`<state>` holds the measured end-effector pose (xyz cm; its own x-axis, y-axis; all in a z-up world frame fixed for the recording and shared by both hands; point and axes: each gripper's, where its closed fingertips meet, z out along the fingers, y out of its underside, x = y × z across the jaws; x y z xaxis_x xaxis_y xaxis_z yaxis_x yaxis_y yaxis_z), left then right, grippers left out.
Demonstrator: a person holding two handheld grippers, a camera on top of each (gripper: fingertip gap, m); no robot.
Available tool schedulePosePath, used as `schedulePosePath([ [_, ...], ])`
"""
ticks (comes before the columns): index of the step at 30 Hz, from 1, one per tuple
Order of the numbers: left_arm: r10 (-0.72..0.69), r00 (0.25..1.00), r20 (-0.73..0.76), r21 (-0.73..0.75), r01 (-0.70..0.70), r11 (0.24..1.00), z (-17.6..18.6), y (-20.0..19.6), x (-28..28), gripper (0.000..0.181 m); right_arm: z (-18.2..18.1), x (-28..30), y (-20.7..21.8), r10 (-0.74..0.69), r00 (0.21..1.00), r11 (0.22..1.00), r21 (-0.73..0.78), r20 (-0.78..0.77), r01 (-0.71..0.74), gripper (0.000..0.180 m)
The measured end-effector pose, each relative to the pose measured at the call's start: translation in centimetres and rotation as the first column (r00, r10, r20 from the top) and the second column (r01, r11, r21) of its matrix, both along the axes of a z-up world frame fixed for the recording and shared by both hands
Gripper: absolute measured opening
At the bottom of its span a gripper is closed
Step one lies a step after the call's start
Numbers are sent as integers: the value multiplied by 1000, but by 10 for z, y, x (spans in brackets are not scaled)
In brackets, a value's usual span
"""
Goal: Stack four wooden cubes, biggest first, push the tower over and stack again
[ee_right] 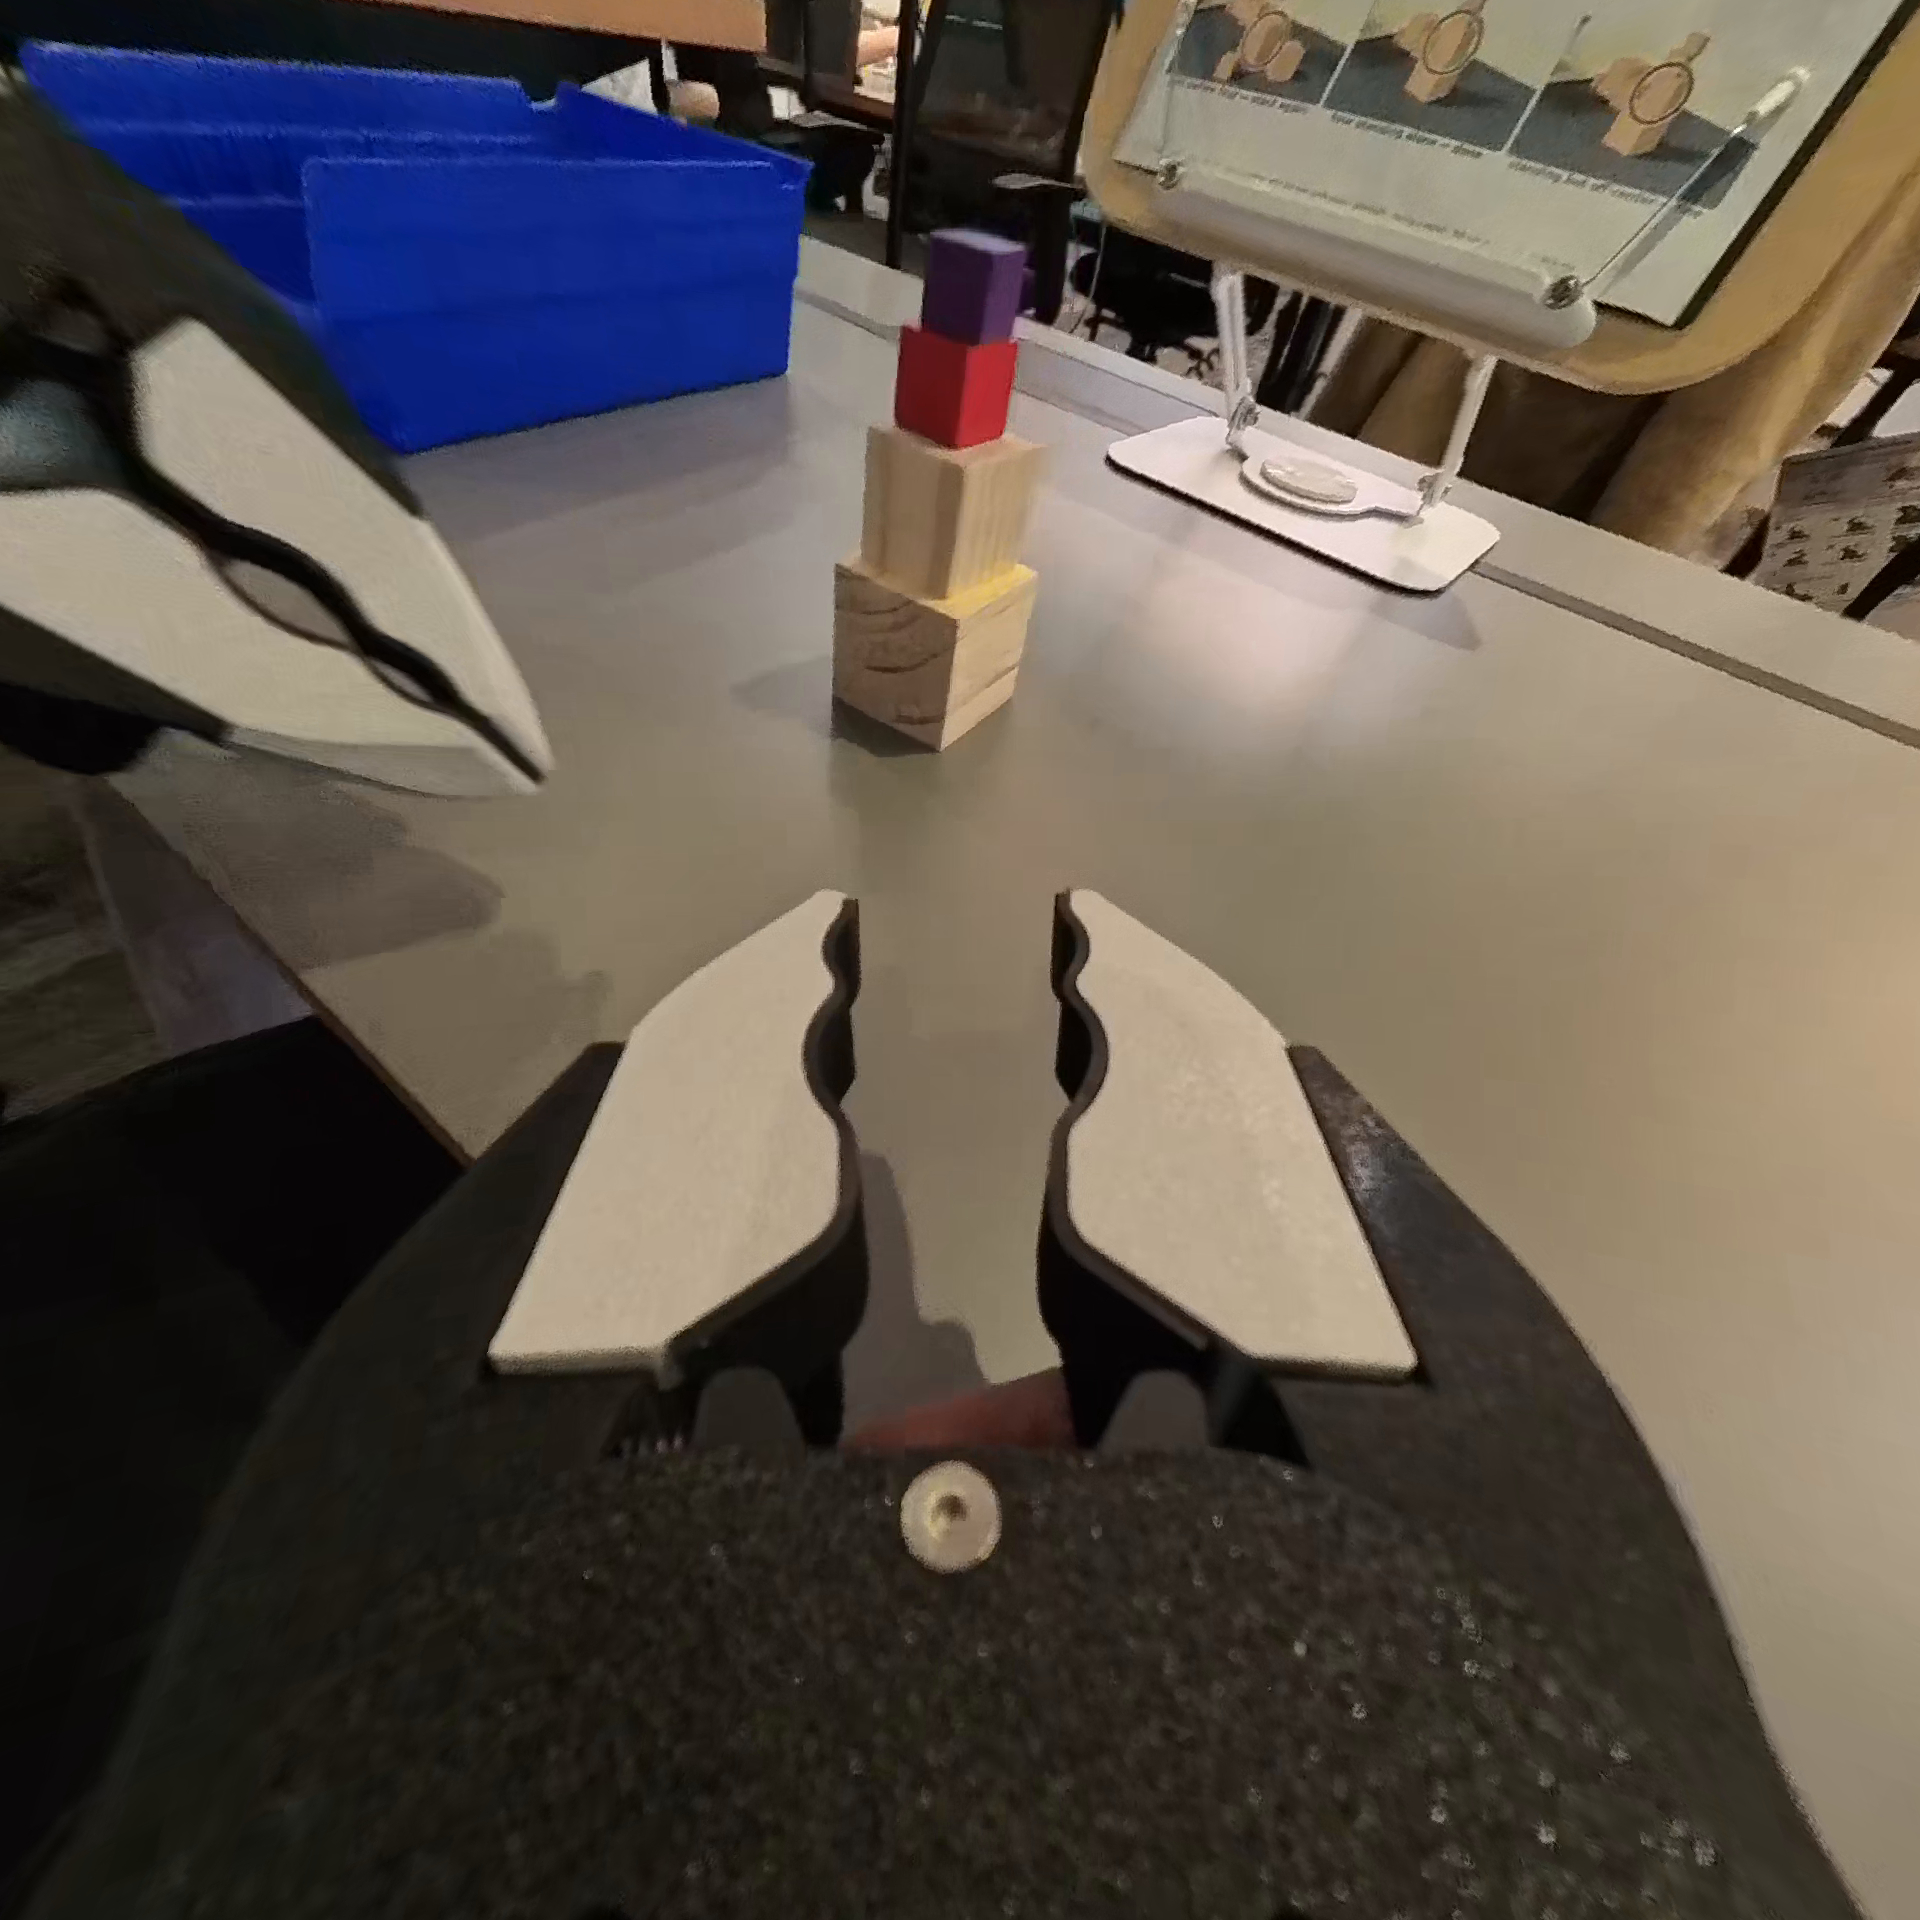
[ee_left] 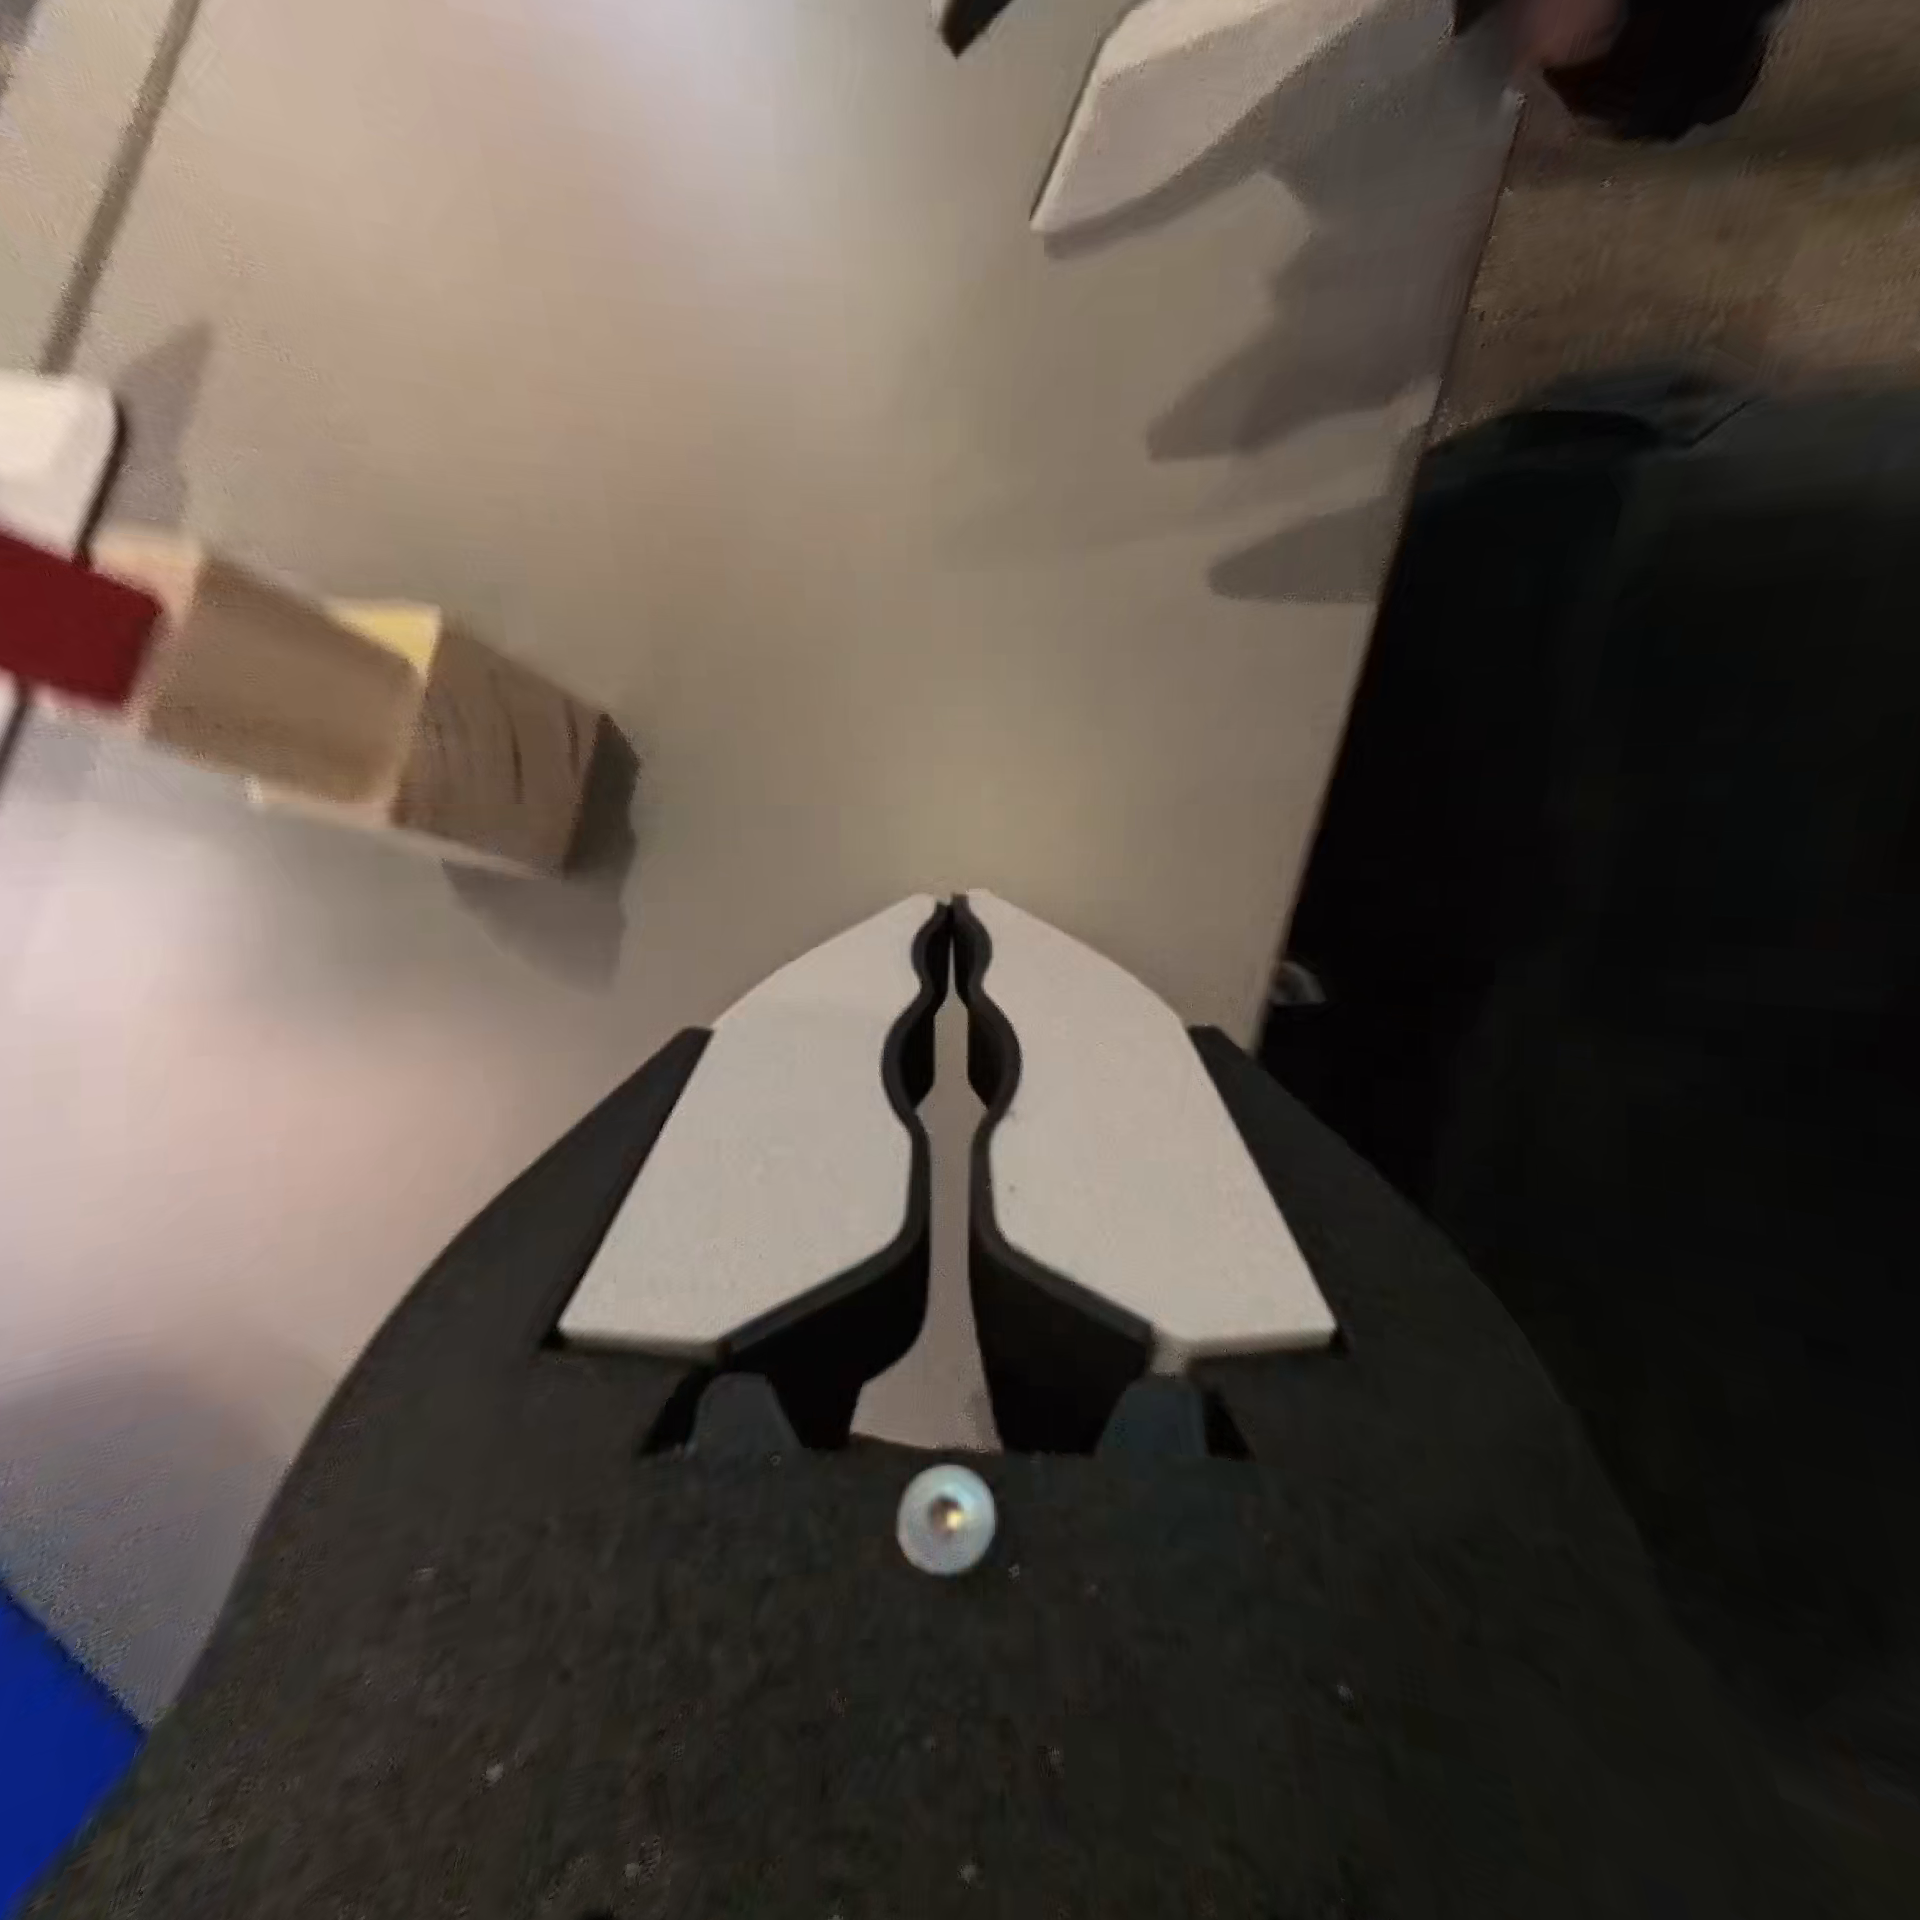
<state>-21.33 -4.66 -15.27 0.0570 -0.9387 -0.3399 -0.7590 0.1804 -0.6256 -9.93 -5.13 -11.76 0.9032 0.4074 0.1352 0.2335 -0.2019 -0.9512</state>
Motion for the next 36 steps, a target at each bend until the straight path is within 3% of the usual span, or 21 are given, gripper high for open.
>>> schedulePosePath([
  [4,-131,973,-192,-153,102,983,-21,21,23,0,7,14,2,-17,999,1000,-1,-30,17,35],
  [5,-129,968,-214,-121,105,987,-23,37,29,0,9,16,3,-18,999,1000,-3,-39,17,35],
  [6,-73,970,-233,-52,62,997,-22,65,33,0,10,19,3,-20,999,1000,-4,-50,20,34],
  [8,237,941,-242,108,-216,970,-12,147,27,0,12,22,4,-24,997,1000,-5,-72,23,33],
  [9,341,914,-219,124,-320,939,-9,167,22,0,13,23,4,-27,997,1000,-8,-79,27,33],
  [11,241,968,-74,171,-226,959,6,145,34,0,13,22,3,-20,996,1000,-13,-82,19,33],
  [13,156,986,-60,264,-135,955,7,103,23,0,12,19,1,-6,997,1000,-10,-71,5,32],
  [15,214,977,-3,281,-204,938,4,75,4,0,7,14,1,4,998,1000,-24,-66,-6,31],
  [17,284,955,84,150,-294,944,0,48,-14,8,0,3,0,26,997,998,-49,-75,-30,32],
  [20,480,846,234,-18,-490,872,4,31,-43,22,-5,-13,-4,54,996,997,-56,-70,-58,32],
  [22,600,720,348,-135,-595,792,12,23,-62,24,-5,-21,-5,61,996,997,-45,-58,-63,32],
  [26,675,518,525,-243,-669,702,29,11,-87,33,-9,-27,-3,26,999,999,-43,-22,-27,35],
  [36,645,487,589,-206,-681,703,32,18,-94,41,-9,-30,-5,23,1000,1000,-14,2,-23,36],
])
